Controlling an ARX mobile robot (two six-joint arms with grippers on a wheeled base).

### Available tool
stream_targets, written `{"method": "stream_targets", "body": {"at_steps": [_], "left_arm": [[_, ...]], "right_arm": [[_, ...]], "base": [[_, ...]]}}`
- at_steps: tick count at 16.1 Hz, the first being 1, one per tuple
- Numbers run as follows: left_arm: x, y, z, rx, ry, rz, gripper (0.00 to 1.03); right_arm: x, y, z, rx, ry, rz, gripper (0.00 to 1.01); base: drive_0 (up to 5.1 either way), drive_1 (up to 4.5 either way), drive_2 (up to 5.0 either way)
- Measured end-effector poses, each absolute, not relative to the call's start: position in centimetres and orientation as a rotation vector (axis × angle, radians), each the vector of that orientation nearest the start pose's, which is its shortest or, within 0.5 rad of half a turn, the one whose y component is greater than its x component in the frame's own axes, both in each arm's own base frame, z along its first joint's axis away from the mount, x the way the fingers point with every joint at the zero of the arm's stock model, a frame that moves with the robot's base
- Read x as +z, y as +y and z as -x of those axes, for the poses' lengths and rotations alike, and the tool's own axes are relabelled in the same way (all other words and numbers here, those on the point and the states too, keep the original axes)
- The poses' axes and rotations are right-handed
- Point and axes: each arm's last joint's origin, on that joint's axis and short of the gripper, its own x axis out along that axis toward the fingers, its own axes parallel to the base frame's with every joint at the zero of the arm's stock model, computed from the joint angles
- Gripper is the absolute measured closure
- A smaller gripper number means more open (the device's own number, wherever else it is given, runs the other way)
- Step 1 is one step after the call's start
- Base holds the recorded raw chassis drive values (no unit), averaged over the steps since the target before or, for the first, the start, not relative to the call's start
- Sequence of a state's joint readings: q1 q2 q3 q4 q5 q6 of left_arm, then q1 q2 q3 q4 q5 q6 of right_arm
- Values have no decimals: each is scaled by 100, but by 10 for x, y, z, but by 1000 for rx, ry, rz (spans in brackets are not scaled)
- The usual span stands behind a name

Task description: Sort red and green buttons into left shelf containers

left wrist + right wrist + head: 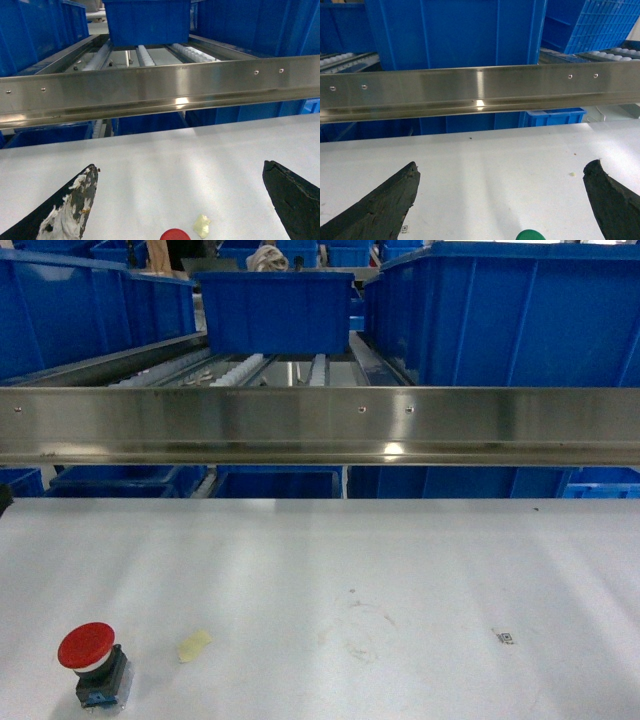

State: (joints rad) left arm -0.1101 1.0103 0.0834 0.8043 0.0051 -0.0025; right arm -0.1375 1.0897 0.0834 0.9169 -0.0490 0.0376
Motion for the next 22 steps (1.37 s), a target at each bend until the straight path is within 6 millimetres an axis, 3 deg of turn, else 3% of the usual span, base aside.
{"method": "stream_targets", "body": {"at_steps": [4, 13, 17, 19, 22], "left_arm": [[140, -27, -205, -102, 235, -19, 5], [139, -27, -204, -71, 257, -23, 5], [139, -27, -204, -72, 257, -23, 5], [139, -27, -204, -71, 257, -23, 5], [139, -27, -204, -72, 257, -23, 5]], "right_arm": [[136, -28, -202, -114, 182, -45, 3], [130, -32, -210, -158, 166, 5, 3], [96, -23, -224, -159, 270, 23, 3], [88, -20, -227, -162, 294, 27, 3], [58, -23, -225, -196, 438, 32, 3]], "base": [[0, 0, 0], [0, 0, 0], [0, 0, 0], [0, 0, 0], [0, 0, 0]]}}
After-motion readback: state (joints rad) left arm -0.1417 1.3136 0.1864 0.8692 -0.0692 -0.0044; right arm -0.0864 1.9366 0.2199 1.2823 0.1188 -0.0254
